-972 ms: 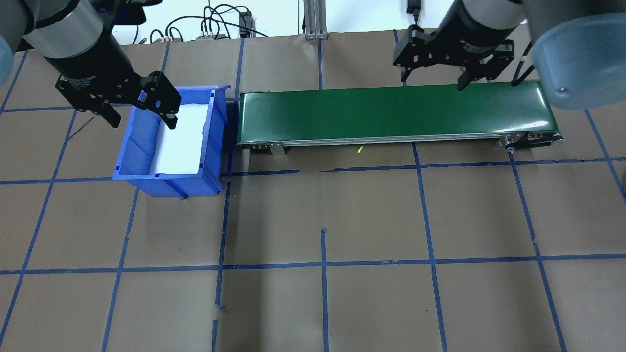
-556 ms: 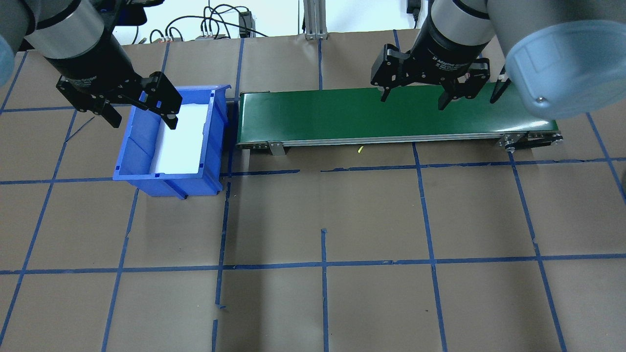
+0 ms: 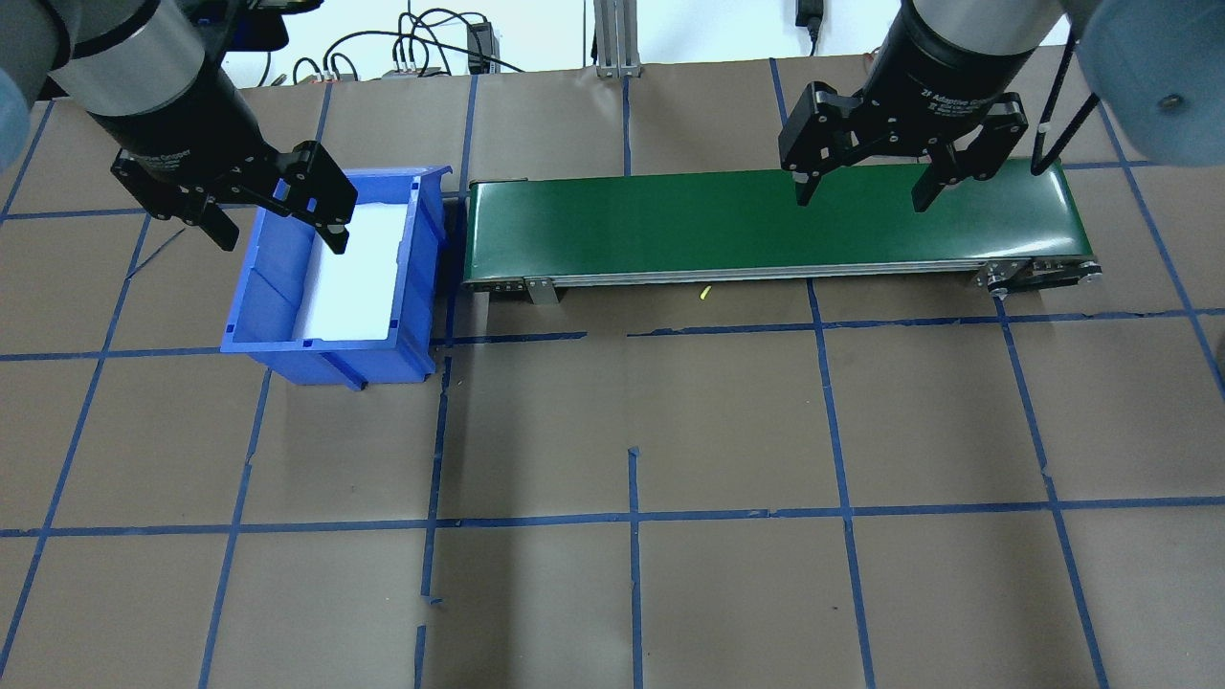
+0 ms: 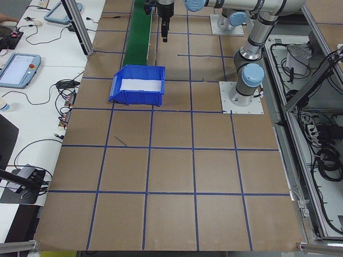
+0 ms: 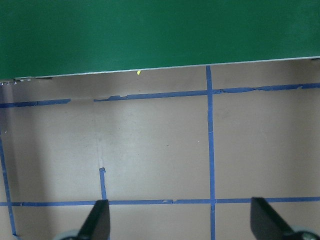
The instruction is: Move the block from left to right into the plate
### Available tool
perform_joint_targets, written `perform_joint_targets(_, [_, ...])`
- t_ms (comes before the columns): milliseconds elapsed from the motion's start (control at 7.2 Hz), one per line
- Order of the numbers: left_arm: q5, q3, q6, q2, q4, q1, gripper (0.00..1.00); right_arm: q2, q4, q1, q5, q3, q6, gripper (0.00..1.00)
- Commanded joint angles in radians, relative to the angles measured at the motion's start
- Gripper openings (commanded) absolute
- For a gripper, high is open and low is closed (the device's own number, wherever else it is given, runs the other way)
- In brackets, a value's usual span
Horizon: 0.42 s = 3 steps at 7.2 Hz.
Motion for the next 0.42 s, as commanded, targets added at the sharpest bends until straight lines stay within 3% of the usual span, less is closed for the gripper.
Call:
perform_joint_targets(0, [0.000, 0.000, 0.001, 0.000, 0.001, 0.000, 1.00, -0.002, -0.011, -0.009, 0.000, 0.020, -0.004, 1.00])
perform_joint_targets(278, [0.012, 0.001, -0.001, 0.000, -0.001, 0.000, 1.00, -0.002, -0.035, -0.009, -0.001, 0.026, -0.001, 1.00])
